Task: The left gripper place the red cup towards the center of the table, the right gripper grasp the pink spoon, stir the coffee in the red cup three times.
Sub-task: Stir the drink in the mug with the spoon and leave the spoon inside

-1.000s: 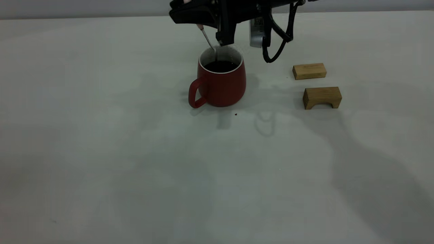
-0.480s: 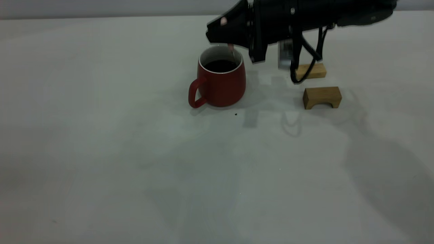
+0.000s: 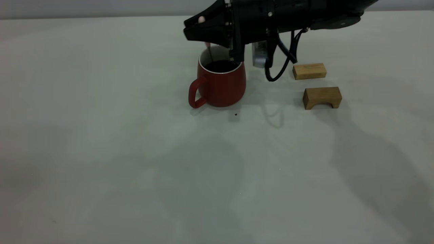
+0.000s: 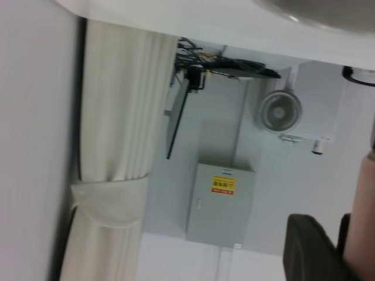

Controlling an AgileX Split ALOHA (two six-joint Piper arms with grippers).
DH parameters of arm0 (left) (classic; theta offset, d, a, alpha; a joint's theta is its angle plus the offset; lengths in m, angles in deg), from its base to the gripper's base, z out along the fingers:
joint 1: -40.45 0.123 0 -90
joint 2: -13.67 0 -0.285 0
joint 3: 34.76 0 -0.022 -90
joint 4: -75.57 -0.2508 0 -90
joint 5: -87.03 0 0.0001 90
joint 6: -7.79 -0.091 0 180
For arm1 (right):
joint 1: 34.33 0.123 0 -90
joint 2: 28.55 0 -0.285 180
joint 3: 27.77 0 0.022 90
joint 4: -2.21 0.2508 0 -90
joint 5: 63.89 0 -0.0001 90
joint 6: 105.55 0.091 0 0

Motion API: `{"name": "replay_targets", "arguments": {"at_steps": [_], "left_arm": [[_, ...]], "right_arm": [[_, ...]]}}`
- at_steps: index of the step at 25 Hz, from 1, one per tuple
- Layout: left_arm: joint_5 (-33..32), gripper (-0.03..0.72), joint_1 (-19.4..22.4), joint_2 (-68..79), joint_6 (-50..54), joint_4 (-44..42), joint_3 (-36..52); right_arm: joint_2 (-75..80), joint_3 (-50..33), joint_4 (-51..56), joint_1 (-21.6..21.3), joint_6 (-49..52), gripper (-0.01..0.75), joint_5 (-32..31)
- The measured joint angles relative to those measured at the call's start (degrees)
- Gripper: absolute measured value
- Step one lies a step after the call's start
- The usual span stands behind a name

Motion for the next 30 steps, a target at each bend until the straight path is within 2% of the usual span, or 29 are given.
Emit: {"name": "replay_targets", "arguments": {"at_steps": [5, 9, 11, 15, 19, 25, 30], "left_arm": [[0.0, 0.586, 0.0, 0.0, 0.0, 0.0, 0.0], [0.0, 0.586, 0.0, 0.0, 0.0, 0.0, 0.0], [0.0, 0.586, 0.0, 0.0, 0.0, 0.0, 0.0], [0.0, 0.586, 0.0, 0.0, 0.0, 0.0, 0.0], [0.0, 0.586, 0.0, 0.0, 0.0, 0.0, 0.0], [0.0, 0.586, 0.0, 0.0, 0.0, 0.0, 0.0], [0.0, 0.586, 0.0, 0.0, 0.0, 0.0, 0.0]], "right_arm": [[-1.6, -4.5, 0.1, -2.1, 0.0, 0.116, 1.5], [-3.2, -8.0, -0.1, -1.3, 0.0, 0.116, 2.0], [-3.2, -7.2, -0.1, 0.0, 0.0, 0.116, 1.8], [-0.6, -0.5, -0.1, 1.5, 0.0, 0.116, 0.4], [0.6, 1.3, -0.2, -0.1, 0.0, 0.116, 0.4], [-2.7, -6.5, 0.0, -3.1, 0.0, 0.116, 1.6], [-3.4, -8.1, 0.0, 0.0, 0.1, 0.116, 1.5]]}}
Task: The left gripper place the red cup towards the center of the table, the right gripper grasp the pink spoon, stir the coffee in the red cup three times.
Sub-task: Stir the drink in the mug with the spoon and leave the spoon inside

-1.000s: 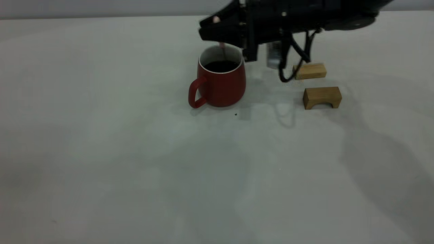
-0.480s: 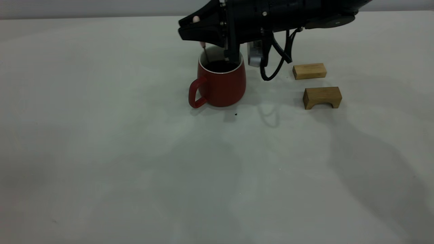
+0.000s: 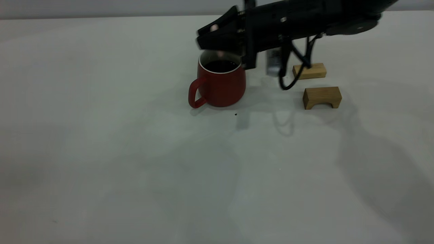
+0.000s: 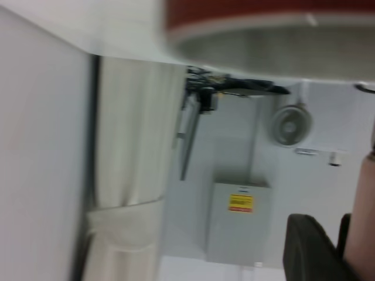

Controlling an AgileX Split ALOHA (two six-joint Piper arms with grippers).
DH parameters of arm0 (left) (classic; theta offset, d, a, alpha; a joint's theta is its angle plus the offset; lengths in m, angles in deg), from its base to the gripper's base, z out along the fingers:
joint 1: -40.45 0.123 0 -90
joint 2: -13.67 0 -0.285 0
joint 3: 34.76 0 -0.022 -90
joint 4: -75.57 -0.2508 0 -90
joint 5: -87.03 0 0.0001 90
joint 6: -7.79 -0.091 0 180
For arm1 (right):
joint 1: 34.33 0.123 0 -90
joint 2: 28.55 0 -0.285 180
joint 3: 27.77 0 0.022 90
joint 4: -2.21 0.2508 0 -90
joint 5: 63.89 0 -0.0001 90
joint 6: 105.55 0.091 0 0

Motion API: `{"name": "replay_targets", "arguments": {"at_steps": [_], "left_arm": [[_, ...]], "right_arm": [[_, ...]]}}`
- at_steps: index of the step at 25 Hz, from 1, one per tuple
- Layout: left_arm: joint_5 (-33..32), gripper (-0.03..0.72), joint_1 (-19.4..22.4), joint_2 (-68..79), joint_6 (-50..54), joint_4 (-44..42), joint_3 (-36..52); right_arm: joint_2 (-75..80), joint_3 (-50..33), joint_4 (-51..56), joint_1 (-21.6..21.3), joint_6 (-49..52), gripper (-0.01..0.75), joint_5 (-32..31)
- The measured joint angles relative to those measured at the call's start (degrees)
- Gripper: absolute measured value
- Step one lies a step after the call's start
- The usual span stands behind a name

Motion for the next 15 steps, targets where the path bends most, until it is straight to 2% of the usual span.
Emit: {"name": "replay_targets", "arguments": {"at_steps": [3, 7, 15], "left_arm": [[0.0, 0.586, 0.0, 0.0, 0.0, 0.0, 0.0], [0.0, 0.586, 0.0, 0.0, 0.0, 0.0, 0.0], [0.0, 0.586, 0.0, 0.0, 0.0, 0.0, 0.0]], "right_arm": [[0.9, 2.5, -0.2, 1.9, 0.0, 0.116, 0.0], [4.3, 8.8, -0.1, 1.8, 0.1, 0.116, 0.2], [5.7, 10.3, 0.0, -2.3, -0.1, 0.116, -0.5]]}}
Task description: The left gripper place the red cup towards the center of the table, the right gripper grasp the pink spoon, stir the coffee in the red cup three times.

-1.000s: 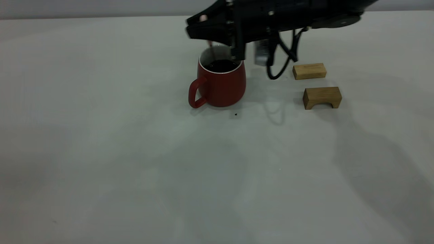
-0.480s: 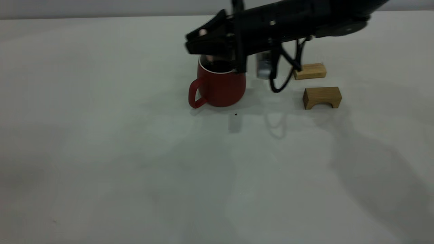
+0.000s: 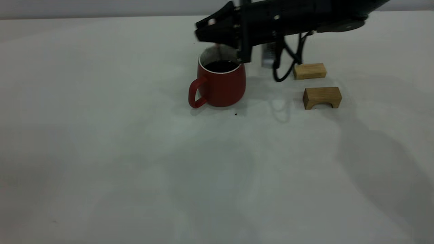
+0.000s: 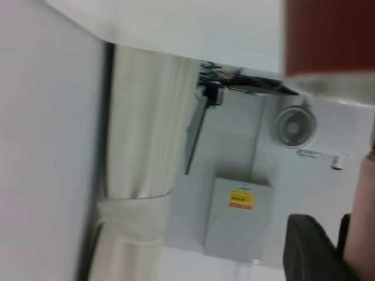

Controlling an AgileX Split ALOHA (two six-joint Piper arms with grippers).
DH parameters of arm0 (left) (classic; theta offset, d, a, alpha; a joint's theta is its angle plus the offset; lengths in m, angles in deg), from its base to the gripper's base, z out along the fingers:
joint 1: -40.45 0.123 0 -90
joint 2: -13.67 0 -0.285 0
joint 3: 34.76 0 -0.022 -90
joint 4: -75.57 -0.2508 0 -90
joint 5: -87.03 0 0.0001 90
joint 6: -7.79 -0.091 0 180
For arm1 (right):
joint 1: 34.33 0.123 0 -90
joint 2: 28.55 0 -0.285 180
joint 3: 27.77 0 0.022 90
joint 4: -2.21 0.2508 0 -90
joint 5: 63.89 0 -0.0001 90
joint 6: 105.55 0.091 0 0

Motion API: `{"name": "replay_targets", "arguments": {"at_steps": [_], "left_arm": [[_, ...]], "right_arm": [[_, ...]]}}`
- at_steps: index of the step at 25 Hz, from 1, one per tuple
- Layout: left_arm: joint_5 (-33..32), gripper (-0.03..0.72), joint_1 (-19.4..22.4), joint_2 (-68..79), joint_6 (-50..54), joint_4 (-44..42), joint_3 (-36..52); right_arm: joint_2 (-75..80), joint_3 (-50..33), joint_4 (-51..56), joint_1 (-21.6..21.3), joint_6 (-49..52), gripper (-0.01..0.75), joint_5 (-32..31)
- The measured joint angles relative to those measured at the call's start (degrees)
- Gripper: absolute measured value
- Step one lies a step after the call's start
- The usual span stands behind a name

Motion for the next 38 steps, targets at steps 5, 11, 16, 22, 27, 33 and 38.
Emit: {"name": "replay_targets", "arguments": {"at_steps": [5, 11, 16, 22, 27, 33, 38], "left_arm": [[0.0, 0.586, 0.0, 0.0, 0.0, 0.1, 0.0], [0.0, 0.586, 0.0, 0.0, 0.0, 0.1, 0.0], [0.0, 0.586, 0.0, 0.0, 0.0, 0.1, 0.0], [0.0, 0.586, 0.0, 0.0, 0.0, 0.1, 0.0], [0.0, 0.586, 0.0, 0.0, 0.0, 0.1, 0.0], [0.0, 0.586, 0.0, 0.0, 0.0, 0.1, 0.0], [0.0, 0.586, 0.0, 0.0, 0.0, 0.1, 0.0]], "right_arm": [[0.2, 0.0, -0.3, -1.0, -0.4, 0.155, -3.7], [0.2, 0.0, -1.2, -1.0, -6.6, 0.398, -3.9], [-0.3, 0.0, -3.3, -1.0, -10.0, 0.503, -3.9], [-5.7, 0.0, -15.8, -1.0, -10.4, 0.513, -4.3], [-10.3, 0.0, -30.3, -1.0, -10.4, 0.513, -5.0], [-16.1, 0.0, -49.9, -0.8, -11.5, 0.494, -5.4], [-25.1, 0.0, -72.1, 0.0, -15.4, 0.457, -6.5]]}}
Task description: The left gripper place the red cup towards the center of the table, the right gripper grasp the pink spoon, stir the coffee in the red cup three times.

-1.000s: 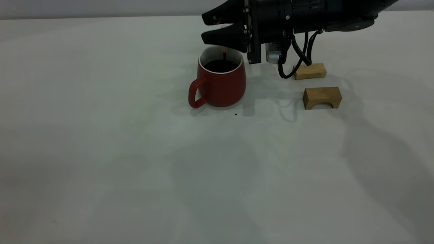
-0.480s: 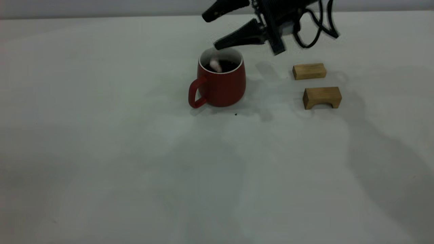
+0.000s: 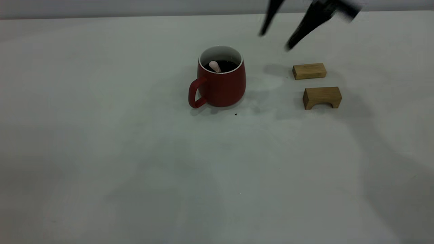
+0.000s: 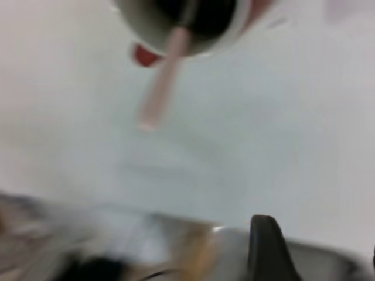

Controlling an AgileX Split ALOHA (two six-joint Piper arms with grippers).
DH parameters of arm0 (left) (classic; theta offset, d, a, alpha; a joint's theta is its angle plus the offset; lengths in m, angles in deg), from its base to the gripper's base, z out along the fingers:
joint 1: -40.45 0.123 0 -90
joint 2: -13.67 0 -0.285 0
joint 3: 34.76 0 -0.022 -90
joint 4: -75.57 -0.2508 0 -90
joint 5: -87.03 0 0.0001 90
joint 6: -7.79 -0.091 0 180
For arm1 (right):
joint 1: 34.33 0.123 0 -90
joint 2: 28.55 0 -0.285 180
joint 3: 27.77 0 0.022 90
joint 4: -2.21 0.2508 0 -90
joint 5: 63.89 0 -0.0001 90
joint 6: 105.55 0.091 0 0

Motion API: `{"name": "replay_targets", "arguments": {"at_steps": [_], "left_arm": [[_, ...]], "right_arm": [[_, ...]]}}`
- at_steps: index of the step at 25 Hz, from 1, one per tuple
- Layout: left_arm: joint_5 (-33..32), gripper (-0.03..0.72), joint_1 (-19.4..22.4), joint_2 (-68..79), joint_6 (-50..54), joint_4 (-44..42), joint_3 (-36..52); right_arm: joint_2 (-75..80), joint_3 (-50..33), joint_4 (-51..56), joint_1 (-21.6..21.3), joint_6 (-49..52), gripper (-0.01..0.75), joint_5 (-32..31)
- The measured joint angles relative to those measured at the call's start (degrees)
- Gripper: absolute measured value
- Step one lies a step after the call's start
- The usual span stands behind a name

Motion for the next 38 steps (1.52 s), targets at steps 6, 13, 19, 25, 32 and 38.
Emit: {"name": "replay_targets", "arguments": {"at_steps": [6, 13, 19, 25, 32, 38], "left_arm": [[0.0, 0.586, 0.0, 0.0, 0.0, 0.0, 0.0], [0.0, 0.586, 0.0, 0.0, 0.0, 0.0, 0.0], [0.0, 0.586, 0.0, 0.0, 0.0, 0.0, 0.0], [0.0, 0.586, 0.0, 0.0, 0.0, 0.0, 0.0], [0.0, 0.586, 0.0, 0.0, 0.0, 0.0, 0.0], [0.0, 0.586, 0.0, 0.0, 0.0, 0.1, 0.0]], "right_arm": [[-11.3, 0.0, -21.3, 0.1, -0.7, 0.416, -1.0], [-23.5, 0.0, -33.8, 0.1, -2.5, 0.369, -1.8], [-37.6, 0.0, -40.2, 0.1, -5.1, 0.32, -2.7], [-55.1, -1.4, -37.9, 0.1, -5.5, 0.272, -2.8], [-85.2, -14.7, -37.5, -2.6, -5.6, 0.239, -2.8], [-109.4, -32.7, -37.6, -7.1, -5.1, 0.239, -2.8]]}}
